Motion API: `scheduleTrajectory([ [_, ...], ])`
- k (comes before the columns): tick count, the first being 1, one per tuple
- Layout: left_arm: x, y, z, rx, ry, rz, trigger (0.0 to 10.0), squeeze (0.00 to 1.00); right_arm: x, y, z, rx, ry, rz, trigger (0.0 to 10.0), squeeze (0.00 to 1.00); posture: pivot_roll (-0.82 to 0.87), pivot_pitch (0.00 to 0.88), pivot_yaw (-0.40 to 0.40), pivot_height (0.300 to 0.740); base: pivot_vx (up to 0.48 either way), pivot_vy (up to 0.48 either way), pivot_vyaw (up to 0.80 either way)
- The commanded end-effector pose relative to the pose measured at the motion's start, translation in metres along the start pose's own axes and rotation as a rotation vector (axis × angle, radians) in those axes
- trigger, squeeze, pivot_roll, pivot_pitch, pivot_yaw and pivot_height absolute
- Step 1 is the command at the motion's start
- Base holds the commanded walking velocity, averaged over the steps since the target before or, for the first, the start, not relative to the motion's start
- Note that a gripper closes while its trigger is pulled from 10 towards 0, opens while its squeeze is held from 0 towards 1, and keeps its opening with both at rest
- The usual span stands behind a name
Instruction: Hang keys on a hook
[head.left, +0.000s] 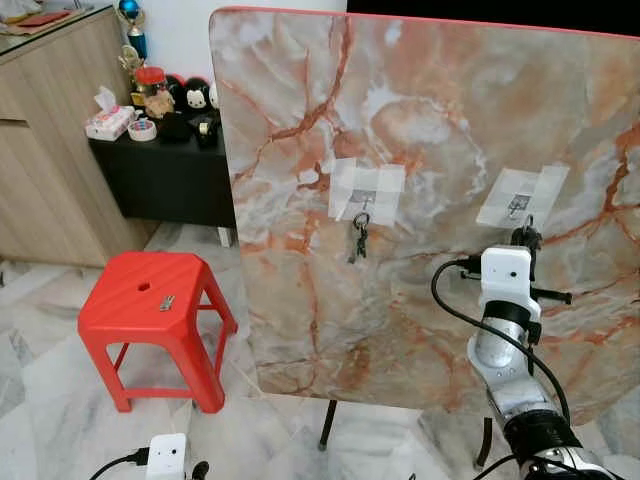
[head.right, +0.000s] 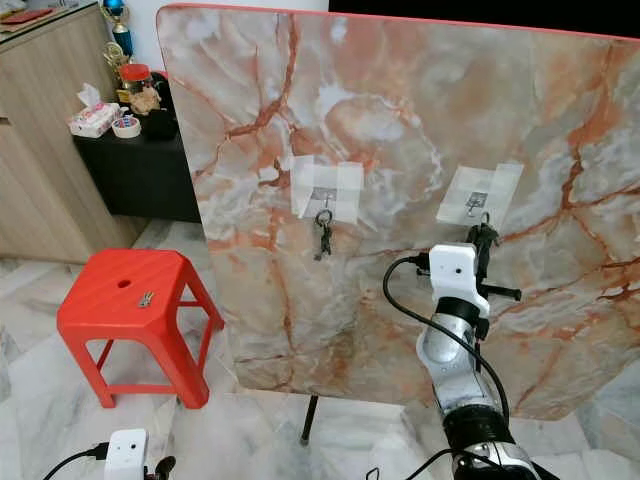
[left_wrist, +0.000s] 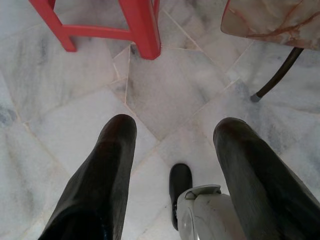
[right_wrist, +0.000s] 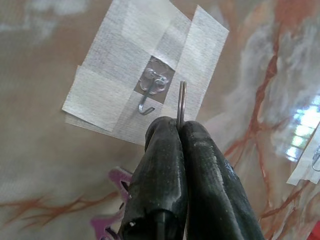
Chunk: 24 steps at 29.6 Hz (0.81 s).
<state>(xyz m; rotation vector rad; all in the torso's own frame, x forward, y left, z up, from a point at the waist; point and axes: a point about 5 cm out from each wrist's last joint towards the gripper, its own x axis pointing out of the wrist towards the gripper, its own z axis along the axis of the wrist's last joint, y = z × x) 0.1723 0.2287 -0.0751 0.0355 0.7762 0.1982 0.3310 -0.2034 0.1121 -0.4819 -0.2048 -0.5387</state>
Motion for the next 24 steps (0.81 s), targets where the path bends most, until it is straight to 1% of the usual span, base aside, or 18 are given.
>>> scheduleTrajectory([
  [1,-0.0005,-0.0009,-0.0032,-0.011,0.019,0.002,10.0,0.00,0.0038,-0.0005,0.0023,-0.026,-0.005,-0.006,10.0,0.00,0.07,0.000,-0.064,0.740,0.000,0.000,0.00],
  [9,-0.0006,-0.0017,-0.0034,-0.012,0.018,0.000,10.0,0.00,0.0065,-0.0005,-0.0039,-0.074,0.049,-0.006,10.0,0.00,0.07,0.000,-0.064,0.740,0.000,0.000,0.00],
  [19,-0.0006,-0.0010,-0.0034,-0.018,0.018,0.009,10.0,0.00,0.0108,0.0011,0.0000,-0.063,0.048,-0.007,10.0,0.00,0.07,0.000,-0.066,0.740,0.000,0.000,0.00],
  [24,-0.0005,-0.0007,-0.0031,-0.018,0.019,0.008,10.0,0.00,0.0126,0.0030,0.0020,-0.074,0.042,0.004,10.0,0.00,0.07,0.000,-0.066,0.740,0.000,0.000,0.00],
])
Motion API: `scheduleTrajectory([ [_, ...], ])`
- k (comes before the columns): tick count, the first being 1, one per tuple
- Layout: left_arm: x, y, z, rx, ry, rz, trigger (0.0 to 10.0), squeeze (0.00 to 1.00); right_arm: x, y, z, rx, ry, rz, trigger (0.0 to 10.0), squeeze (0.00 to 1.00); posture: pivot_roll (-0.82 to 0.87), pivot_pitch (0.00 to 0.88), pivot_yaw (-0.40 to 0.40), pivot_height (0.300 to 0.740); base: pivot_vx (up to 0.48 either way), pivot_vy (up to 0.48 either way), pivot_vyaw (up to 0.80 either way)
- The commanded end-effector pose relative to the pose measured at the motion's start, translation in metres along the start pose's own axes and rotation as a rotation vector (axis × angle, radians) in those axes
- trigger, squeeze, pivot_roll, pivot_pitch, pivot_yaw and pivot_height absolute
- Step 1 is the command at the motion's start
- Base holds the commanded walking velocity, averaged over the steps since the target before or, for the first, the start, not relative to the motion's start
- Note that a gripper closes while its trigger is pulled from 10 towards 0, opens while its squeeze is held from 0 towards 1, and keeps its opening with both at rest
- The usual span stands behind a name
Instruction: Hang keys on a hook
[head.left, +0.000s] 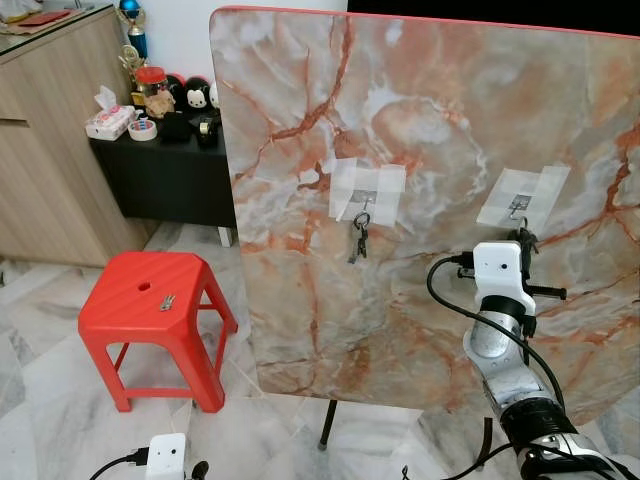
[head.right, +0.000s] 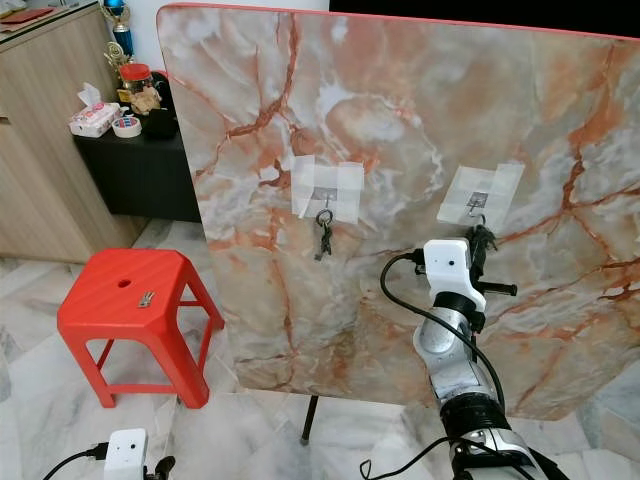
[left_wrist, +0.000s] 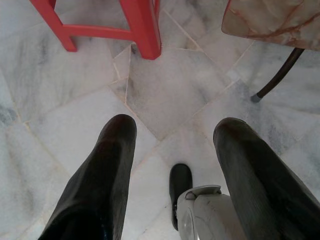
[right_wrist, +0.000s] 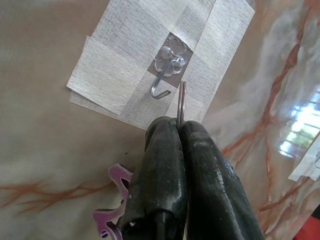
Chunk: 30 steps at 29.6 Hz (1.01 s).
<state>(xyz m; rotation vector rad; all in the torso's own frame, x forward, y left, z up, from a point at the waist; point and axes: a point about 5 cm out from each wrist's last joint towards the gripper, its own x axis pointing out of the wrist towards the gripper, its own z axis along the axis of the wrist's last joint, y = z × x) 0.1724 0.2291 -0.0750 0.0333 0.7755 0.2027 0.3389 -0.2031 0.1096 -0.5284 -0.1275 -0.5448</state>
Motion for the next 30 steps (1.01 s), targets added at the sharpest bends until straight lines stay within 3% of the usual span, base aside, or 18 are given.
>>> scheduleTrajectory([
  [1,-0.0005,-0.0010,-0.0032,-0.014,0.019,0.005,10.0,0.00,0.0068,-0.0028,0.0050,-0.012,-0.017,-0.012,10.0,0.00,0.07,0.000,-0.066,0.740,0.000,0.000,0.00],
  [30,-0.0011,0.0020,-0.0043,-0.013,0.021,0.009,10.0,0.00,0.0103,0.0020,0.0033,-0.034,0.006,0.048,10.0,0.00,0.07,0.000,-0.067,0.740,0.000,0.000,0.00],
])
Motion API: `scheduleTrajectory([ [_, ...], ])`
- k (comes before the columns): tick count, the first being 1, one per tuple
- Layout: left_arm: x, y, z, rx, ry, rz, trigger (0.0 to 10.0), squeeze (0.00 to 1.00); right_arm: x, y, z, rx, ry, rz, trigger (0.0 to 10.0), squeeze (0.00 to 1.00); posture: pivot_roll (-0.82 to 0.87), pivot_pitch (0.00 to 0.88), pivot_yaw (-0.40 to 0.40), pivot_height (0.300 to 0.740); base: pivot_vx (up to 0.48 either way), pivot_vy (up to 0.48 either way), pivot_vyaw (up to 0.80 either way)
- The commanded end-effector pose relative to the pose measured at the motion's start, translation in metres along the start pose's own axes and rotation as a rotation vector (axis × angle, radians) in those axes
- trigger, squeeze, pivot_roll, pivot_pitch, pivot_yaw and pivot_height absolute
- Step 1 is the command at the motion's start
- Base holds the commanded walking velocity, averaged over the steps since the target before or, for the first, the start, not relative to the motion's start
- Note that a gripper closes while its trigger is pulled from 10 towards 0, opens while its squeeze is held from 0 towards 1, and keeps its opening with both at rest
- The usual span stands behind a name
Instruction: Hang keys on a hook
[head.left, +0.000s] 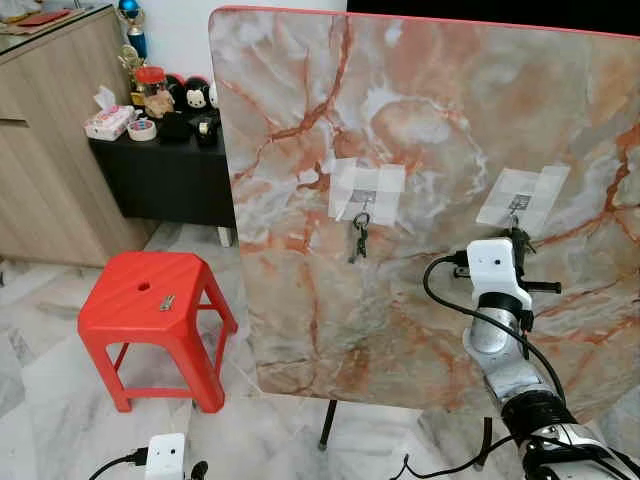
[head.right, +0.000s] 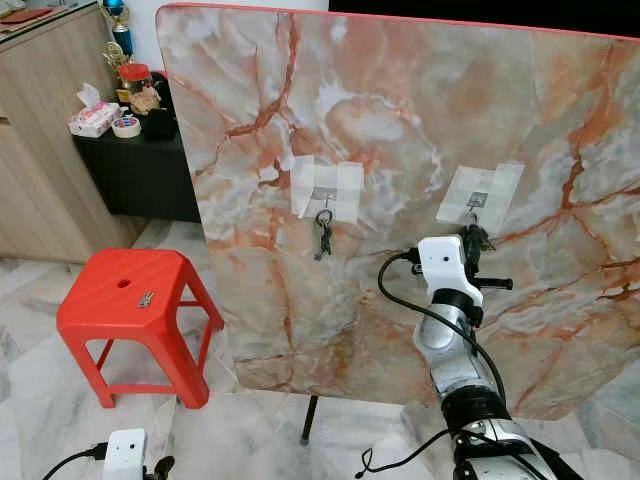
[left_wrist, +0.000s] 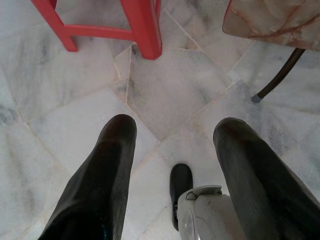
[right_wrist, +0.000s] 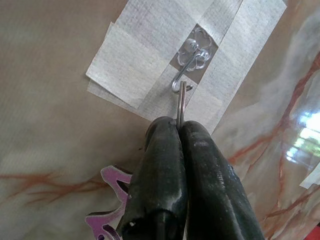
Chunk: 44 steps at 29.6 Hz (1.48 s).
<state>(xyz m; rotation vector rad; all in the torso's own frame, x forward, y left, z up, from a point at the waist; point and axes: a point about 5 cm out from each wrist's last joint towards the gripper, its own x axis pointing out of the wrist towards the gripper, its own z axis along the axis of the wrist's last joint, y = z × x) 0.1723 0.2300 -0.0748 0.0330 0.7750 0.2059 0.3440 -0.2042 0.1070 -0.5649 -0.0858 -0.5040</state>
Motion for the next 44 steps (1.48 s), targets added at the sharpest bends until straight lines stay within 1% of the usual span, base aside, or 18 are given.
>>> scheduleTrajectory([
  [1,-0.001,0.001,-0.004,-0.012,0.022,0.006,10.0,0.00,0.006,-0.001,0.006,0.006,-0.012,-0.002,10.0,0.00,0.07,0.000,-0.067,0.740,0.000,0.000,0.00],
  [9,-0.001,-0.001,-0.004,-0.011,0.019,0.005,10.0,0.00,0.006,0.000,0.005,0.005,0.001,0.013,10.0,0.00,0.07,0.000,-0.067,0.740,0.000,0.000,0.00],
  [14,-0.001,-0.002,-0.004,-0.013,0.018,0.004,10.0,0.00,0.004,0.002,0.003,0.021,0.012,0.028,10.0,0.00,0.07,0.000,-0.067,0.740,0.000,0.000,0.00],
  [15,-0.001,-0.002,-0.004,-0.013,0.017,0.004,10.0,0.00,0.004,0.002,0.003,0.039,0.019,0.031,10.0,0.68,0.07,0.000,-0.067,0.740,0.000,0.000,0.00],
  [16,-0.001,-0.002,-0.004,-0.012,0.017,0.004,10.0,0.00,0.004,0.002,0.003,0.047,0.021,0.032,10.0,0.68,0.07,0.000,-0.067,0.740,0.000,0.000,0.00],
  [17,-0.001,-0.001,-0.004,-0.012,0.018,0.004,10.0,0.00,0.004,0.002,0.003,0.054,0.022,0.032,10.0,0.96,0.07,0.000,-0.067,0.740,0.000,0.000,0.00],
  [18,-0.001,-0.001,-0.004,-0.012,0.019,0.004,10.0,0.00,0.004,0.002,0.003,0.059,0.023,0.033,10.0,1.00,0.07,0.000,-0.067,0.740,0.000,0.000,0.00],
  [21,-0.001,-0.001,-0.004,-0.012,0.019,0.004,10.0,0.00,0.004,0.002,0.003,0.068,0.020,0.038,10.0,1.00,0.07,0.000,-0.067,0.740,0.000,0.000,0.00],
  [23,-0.001,0.000,-0.005,-0.010,0.022,0.005,10.0,0.00,0.003,0.004,0.006,0.096,0.007,0.048,10.0,1.00,0.07,0.000,-0.066,0.740,0.000,0.000,0.00],
  [28,-0.002,0.001,-0.006,-0.009,0.029,0.006,10.0,0.00,0.001,0.008,0.012,0.127,-0.028,0.070,10.0,1.00,0.07,0.000,-0.066,0.740,0.000,0.000,0.00],
  [30,-0.002,0.002,-0.007,-0.008,0.033,0.007,10.0,0.00,-0.001,0.010,0.014,0.170,-0.039,0.086,10.0,1.00,0.07,0.000,-0.067,0.740,0.000,0.000,0.00],
  [31,-0.002,0.002,-0.007,-0.009,0.033,0.008,10.0,0.00,-0.002,0.010,0.015,0.183,-0.042,0.091,10.0,0.95,0.07,0.000,-0.067,0.740,0.000,0.000,0.00],
  [32,-0.002,0.002,-0.007,-0.008,0.035,0.008,10.0,0.00,-0.003,0.011,0.018,0.195,-0.061,0.102,10.0,0.00,0.07,0.000,-0.067,0.740,0.000,0.000,0.00],
  [34,-0.002,0.003,-0.008,-0.008,0.040,0.010,10.0,0.00,-0.006,0.014,0.024,0.220,-0.113,0.139,10.0,0.00,0.07,0.000,-0.068,0.740,0.000,0.000,0.00],
  [36,-0.002,0.003,-0.009,-0.008,0.041,0.010,10.0,0.00,-0.007,0.014,0.024,0.222,-0.119,0.148,10.0,0.00,0.07,0.000,-0.068,0.740,0.000,0.000,0.00],
  [40,-0.002,0.001,-0.009,-0.009,0.045,0.009,10.0,0.00,-0.016,0.018,0.020,0.242,-0.130,0.208,10.0,0.00,0.07,0.000,-0.069,0.740,0.000,0.000,0.00],
  [43,-0.002,0.001,-0.009,-0.009,0.047,0.010,10.0,0.00,-0.032,0.023,0.009,0.262,-0.109,0.268,10.0,0.00,0.07,0.000,-0.071,0.740,0.000,0.000,0.00],
  [44,-0.002,0.001,-0.009,-0.009,0.047,0.010,10.0,0.00,-0.032,0.023,0.009,0.262,-0.109,0.268,10.0,0.00,0.07,0.000,-0.071,0.740,0.000,0.000,0.00],
])
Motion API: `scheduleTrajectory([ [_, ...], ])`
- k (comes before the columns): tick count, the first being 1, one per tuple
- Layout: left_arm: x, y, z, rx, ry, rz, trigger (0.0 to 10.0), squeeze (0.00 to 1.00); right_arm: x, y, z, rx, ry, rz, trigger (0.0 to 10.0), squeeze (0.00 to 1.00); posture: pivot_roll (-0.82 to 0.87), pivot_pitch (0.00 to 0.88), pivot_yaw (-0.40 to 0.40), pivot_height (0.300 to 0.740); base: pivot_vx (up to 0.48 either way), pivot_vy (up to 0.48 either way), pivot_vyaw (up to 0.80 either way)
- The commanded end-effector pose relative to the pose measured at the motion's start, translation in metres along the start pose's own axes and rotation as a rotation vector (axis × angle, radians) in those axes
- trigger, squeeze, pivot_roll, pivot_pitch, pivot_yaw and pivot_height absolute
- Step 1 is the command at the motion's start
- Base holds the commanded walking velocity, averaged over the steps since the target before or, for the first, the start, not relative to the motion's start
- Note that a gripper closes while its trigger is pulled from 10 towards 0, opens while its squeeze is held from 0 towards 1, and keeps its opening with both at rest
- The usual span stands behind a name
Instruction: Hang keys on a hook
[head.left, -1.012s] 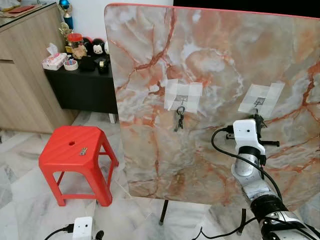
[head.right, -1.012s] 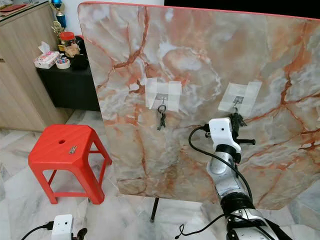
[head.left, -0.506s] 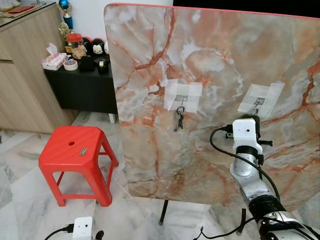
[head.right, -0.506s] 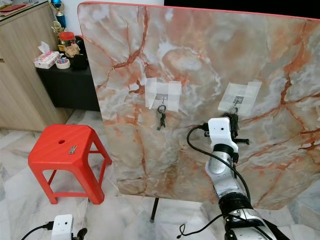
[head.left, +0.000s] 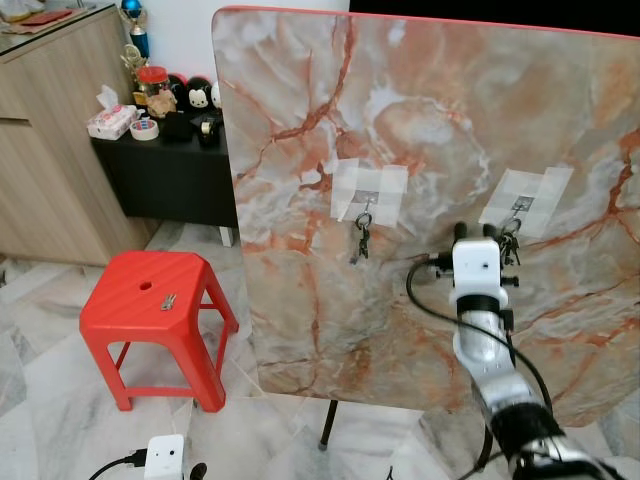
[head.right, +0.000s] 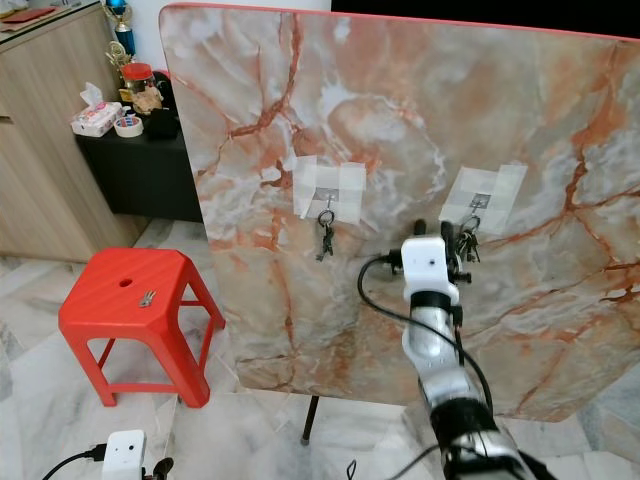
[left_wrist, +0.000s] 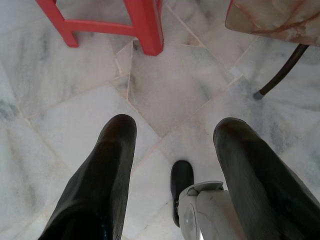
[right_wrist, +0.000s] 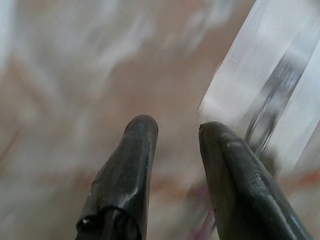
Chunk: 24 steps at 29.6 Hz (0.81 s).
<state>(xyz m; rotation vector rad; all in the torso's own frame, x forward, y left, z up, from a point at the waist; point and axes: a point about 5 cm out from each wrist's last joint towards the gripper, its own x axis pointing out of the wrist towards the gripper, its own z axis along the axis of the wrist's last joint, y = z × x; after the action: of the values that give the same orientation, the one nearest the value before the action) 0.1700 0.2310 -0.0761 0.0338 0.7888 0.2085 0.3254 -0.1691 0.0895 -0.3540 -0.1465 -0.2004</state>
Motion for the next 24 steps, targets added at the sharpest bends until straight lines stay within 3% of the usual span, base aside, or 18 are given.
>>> scheduleTrajectory([
  [1,-0.002,0.000,-0.007,-0.010,0.033,0.008,10.0,0.00,0.000,0.000,0.004,0.028,-0.021,0.009,10.0,0.00,0.07,0.000,-0.071,0.740,0.000,0.000,0.00],
  [5,-0.001,0.001,-0.006,-0.008,0.034,0.008,10.0,0.00,-0.031,0.013,-0.025,0.068,0.117,0.104,10.0,0.00,0.07,0.000,-0.070,0.740,0.000,0.000,0.00],
  [6,-0.001,0.001,-0.006,-0.008,0.033,0.008,10.0,0.00,-0.049,0.016,-0.044,0.068,0.222,0.124,10.0,0.00,0.07,0.000,-0.070,0.740,0.000,0.000,0.00],
  [8,-0.001,0.001,-0.006,-0.008,0.033,0.009,10.0,0.00,-0.052,0.016,-0.048,0.069,0.242,0.123,10.0,0.00,0.07,0.000,-0.070,0.740,0.000,0.000,0.00],
  [10,-0.001,0.002,-0.006,-0.005,0.032,0.009,10.0,0.00,-0.063,0.017,-0.063,0.072,0.335,0.123,10.0,0.00,0.06,0.000,-0.067,0.740,0.000,0.000,0.00],
  [12,-0.001,0.002,-0.006,-0.005,0.032,0.009,10.0,0.00,-0.063,0.017,-0.063,0.072,0.335,0.123,10.0,0.00,0.06,0.000,-0.067,0.740,0.000,0.000,0.00],
  [13,-0.001,0.002,-0.006,-0.001,0.032,0.009,10.0,0.00,-0.072,0.016,-0.076,0.071,0.420,0.121,10.0,0.00,0.06,0.000,-0.064,0.740,0.000,0.000,0.00],
  [16,-0.001,0.003,-0.004,0.003,0.029,0.008,10.0,0.00,-0.100,0.012,-0.113,0.185,0.730,0.058,10.0,0.00,0.06,0.000,-0.063,0.740,0.000,0.000,0.00],
  [19,0.000,0.003,-0.003,0.003,0.027,0.008,10.0,0.00,-0.108,0.012,-0.121,0.225,0.808,0.042,10.0,0.00,0.06,0.000,-0.062,0.740,0.000,0.000,0.00],
  [20,0.000,0.003,-0.003,0.004,0.028,0.009,10.0,0.00,-0.127,0.017,-0.132,0.255,0.930,0.083,10.0,0.00,0.07,0.000,-0.060,0.740,0.000,0.000,0.00],
  [22,0.000,0.003,-0.003,0.004,0.028,0.009,10.0,0.00,-0.127,0.017,-0.132,0.255,0.930,0.083,10.0,0.00,0.07,0.000,-0.060,0.740,0.000,0.000,0.00],
  [24,0.000,0.004,-0.002,0.005,0.029,0.010,10.0,0.00,-0.144,0.021,-0.139,0.257,1.014,0.130,10.0,0.00,0.07,0.000,-0.056,0.740,0.000,0.000,0.00],
])
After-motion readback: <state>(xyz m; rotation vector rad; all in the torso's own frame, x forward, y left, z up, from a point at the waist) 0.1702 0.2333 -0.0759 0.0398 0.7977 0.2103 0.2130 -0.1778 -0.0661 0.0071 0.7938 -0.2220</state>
